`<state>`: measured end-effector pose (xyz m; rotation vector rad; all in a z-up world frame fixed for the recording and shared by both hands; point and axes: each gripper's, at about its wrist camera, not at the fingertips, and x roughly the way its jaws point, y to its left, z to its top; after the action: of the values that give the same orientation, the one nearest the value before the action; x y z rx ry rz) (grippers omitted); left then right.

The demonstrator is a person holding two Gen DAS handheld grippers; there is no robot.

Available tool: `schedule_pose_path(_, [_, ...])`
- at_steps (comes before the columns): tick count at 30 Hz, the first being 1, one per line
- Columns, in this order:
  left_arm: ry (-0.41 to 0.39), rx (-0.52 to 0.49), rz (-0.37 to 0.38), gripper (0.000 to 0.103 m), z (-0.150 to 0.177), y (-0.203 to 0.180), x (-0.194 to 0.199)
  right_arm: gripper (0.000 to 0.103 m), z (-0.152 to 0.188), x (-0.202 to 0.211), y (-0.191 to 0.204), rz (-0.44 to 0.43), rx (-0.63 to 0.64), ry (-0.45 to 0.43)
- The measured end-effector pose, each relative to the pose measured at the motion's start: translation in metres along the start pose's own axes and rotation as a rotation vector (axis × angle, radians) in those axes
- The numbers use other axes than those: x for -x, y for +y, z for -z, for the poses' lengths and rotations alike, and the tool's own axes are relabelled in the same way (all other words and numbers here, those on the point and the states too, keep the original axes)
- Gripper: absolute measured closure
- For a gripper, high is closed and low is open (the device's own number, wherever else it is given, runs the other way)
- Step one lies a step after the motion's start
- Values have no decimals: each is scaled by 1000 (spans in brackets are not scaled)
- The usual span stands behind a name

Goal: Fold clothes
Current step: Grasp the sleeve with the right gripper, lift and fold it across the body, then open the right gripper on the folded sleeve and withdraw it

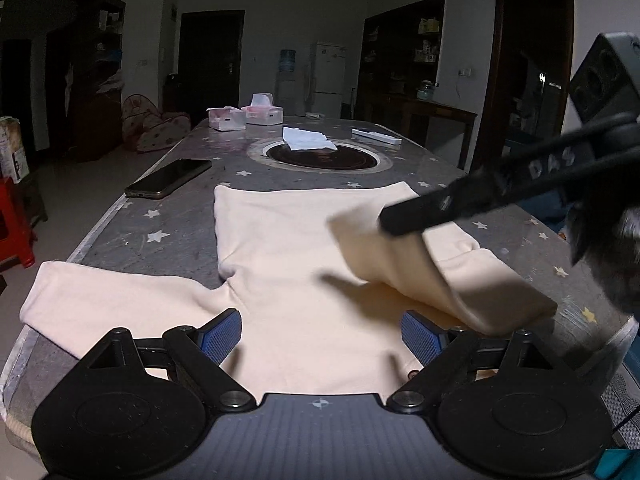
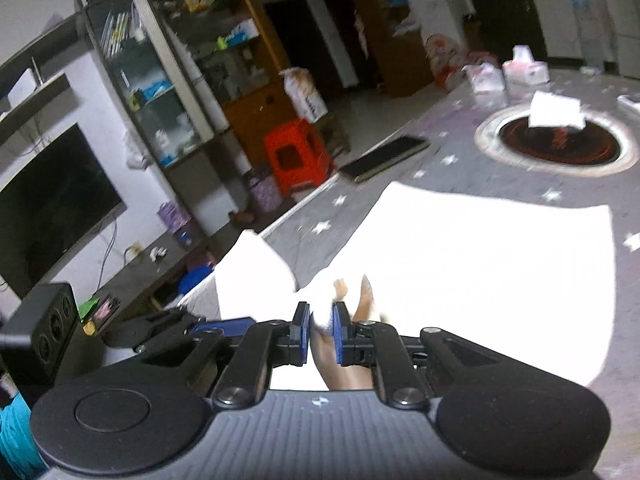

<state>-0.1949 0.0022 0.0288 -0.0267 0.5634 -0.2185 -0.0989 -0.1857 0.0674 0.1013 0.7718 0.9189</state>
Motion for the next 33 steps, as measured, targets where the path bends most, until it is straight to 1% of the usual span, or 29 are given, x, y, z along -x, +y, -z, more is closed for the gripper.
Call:
schedule_pose_path(2, [-2, 2, -4, 14, 0, 1, 1, 83, 1, -1, 2, -20, 8, 3])
schedule_pose_path(5, [-6, 2, -6, 14, -1, 1, 1, 82, 0, 7, 3, -8, 26, -8])
schedule_pose_path(7, [-10, 0, -2, 14, -3, 1, 1, 76, 0, 16, -2, 14, 31, -18])
schedule_pose_path(8, [-12, -2, 1, 14, -3, 0, 0, 71, 1, 22, -5, 34, 36, -23])
schedule_pose_path(9, [-13, -6, 5, 14, -4, -1, -1, 68, 3, 28, -9, 65, 46, -25])
schedule_pose_path(12, [-13, -10, 12, 17, -6, -4, -5, 68, 17, 48, -24, 172, 68, -17])
schedule_pose_path(14, [-14, -8, 17, 20, -7, -6, -8, 68, 29, 59, -33, 227, 66, -6])
schedule_pose_path(15, [-14, -6, 17, 21, -8, -6, -10, 68, 36, 64, -38, 248, 64, 1])
schedule_pose_path(17, [-14, -10, 22, 25, -9, -9, -12, 68, 48, 71, -44, 274, 58, 16])
schedule_pose_path(21, [-10, -28, 44, 28, -13, -17, -16, 68, 67, 73, -54, 294, 38, 39])
schedule_pose_path(25, [-2, -47, 68, 30, -15, -24, -20, 68, 77, 71, -61, 313, 29, 55])
schedule_pose_path(29, [5, -55, 89, 31, -16, -28, -25, 68, 70, 79, -59, 315, 48, 18])
schedule_pose_path(33, [20, -55, 113, 34, -16, -33, -32, 68, 56, 71, -58, 310, 76, -33])
